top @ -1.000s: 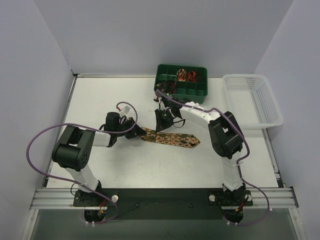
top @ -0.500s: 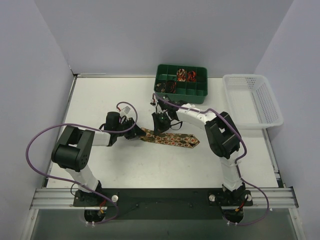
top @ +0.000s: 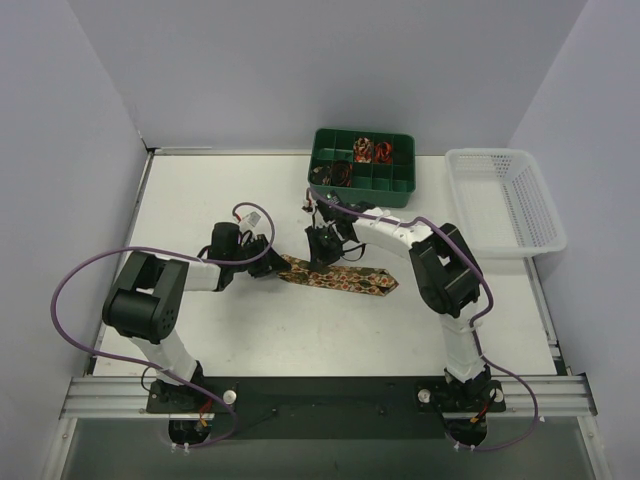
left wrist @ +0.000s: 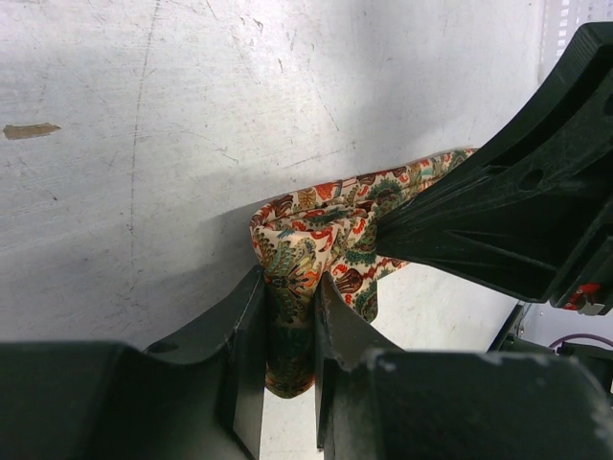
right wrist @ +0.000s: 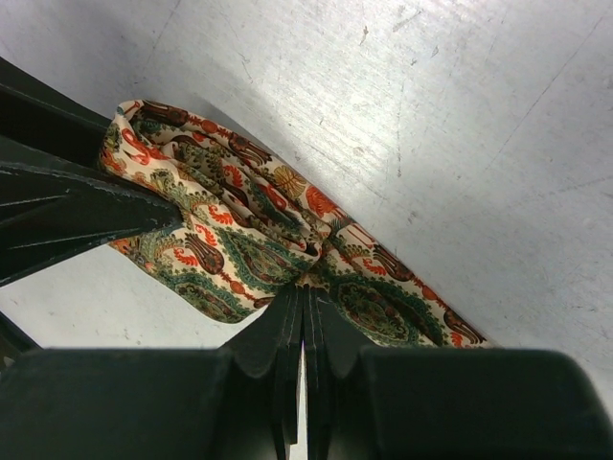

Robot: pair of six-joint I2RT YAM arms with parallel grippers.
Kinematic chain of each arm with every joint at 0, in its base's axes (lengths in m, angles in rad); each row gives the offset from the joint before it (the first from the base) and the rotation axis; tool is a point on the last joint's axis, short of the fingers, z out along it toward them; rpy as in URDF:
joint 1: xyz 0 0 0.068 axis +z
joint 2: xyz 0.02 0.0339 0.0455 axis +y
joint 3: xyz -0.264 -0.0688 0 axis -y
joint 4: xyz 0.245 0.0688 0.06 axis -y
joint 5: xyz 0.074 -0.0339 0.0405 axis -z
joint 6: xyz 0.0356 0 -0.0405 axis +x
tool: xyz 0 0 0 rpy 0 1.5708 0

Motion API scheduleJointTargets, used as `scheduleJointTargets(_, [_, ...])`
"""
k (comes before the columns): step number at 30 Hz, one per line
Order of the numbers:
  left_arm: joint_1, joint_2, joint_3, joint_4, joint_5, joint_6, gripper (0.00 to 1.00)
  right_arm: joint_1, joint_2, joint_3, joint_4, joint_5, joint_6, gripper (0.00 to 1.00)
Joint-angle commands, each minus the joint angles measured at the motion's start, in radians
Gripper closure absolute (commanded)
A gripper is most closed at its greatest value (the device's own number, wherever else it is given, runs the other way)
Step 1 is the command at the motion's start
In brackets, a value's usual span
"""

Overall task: Roll the ties
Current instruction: Roll the tie at the center of the board.

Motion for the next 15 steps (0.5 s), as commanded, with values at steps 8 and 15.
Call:
scheduleJointTargets(8, [0.009,-0.037,0.040,-0.019,-0.024,0.031,1.00,0.010,0.025,0.011,-0.030,-0.003,-0.001,0.99])
scheduleJointTargets(15, [0.009,-0.040,0.043,-0.032,-0.033,0.040,1.00,0.016,0.065,0.022,-0.027,-0.004,0.002,0.99])
